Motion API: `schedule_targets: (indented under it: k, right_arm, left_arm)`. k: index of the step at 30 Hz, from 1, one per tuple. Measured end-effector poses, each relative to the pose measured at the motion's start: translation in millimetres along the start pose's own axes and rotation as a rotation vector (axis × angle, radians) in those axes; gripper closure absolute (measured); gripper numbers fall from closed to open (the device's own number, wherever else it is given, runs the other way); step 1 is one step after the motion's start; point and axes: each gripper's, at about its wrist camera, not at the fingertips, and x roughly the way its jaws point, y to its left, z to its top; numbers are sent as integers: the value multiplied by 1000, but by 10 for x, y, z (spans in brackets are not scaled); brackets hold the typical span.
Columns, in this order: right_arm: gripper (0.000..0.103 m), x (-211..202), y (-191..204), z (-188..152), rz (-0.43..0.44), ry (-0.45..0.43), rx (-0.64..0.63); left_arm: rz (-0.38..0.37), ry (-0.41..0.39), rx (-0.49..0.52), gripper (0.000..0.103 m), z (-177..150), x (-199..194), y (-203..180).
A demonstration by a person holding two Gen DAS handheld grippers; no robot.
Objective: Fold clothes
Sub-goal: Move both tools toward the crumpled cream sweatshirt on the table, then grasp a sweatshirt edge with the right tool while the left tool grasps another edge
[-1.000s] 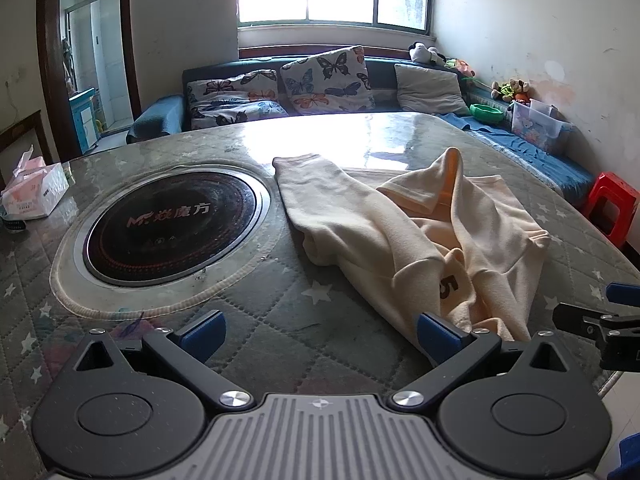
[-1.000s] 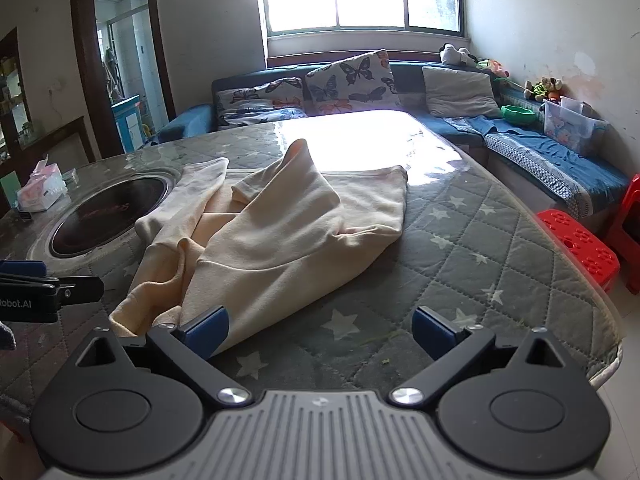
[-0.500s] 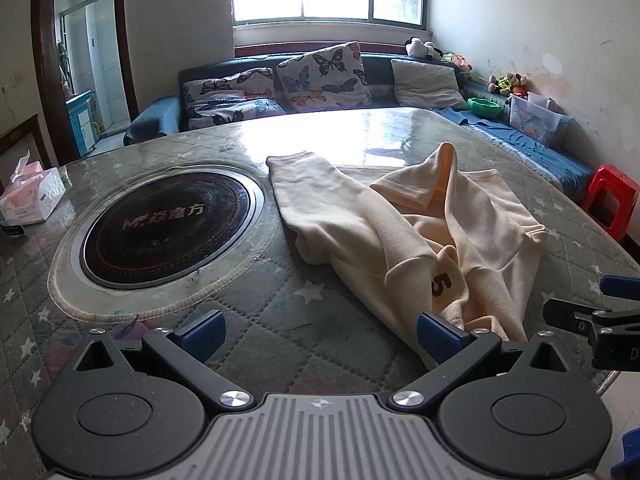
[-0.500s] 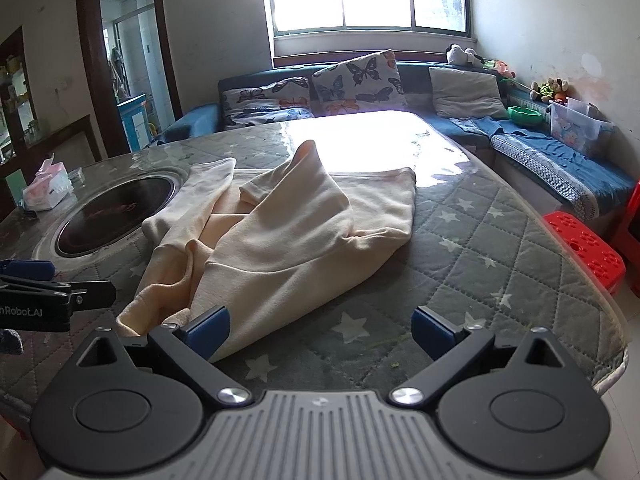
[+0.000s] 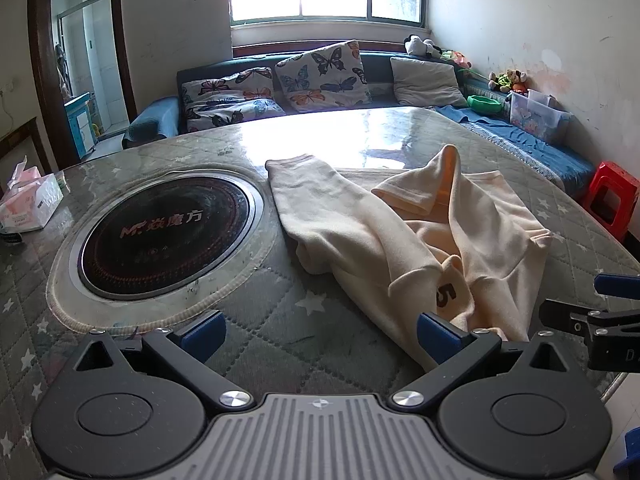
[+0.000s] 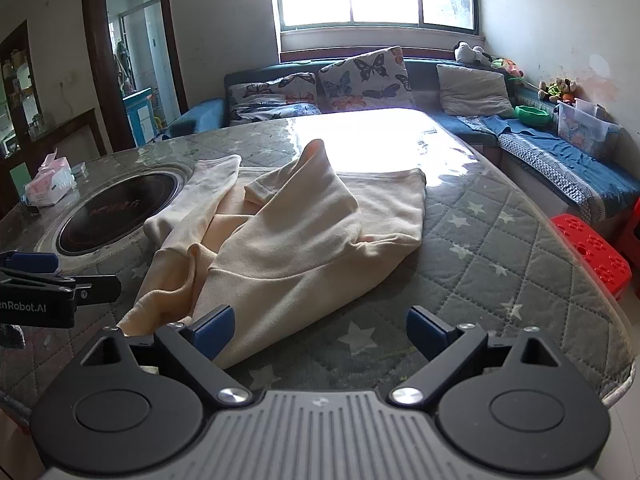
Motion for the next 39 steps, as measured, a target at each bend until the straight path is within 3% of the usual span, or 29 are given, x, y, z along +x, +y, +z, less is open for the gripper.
schedule_targets:
  k: [20,35,39]
  right_arm:
    - [18,284,-66,406,4,-4,-37]
    - [40,1100,-131,1214,45,5,-73]
    - [50,1337,-109,1338,73,35,-83]
  left_arm:
    - [-7,-33,47,0,338,177,12]
    - [-53,-18,50,0,602,528,8]
    - [-68,-15,52,0,664,615,-6]
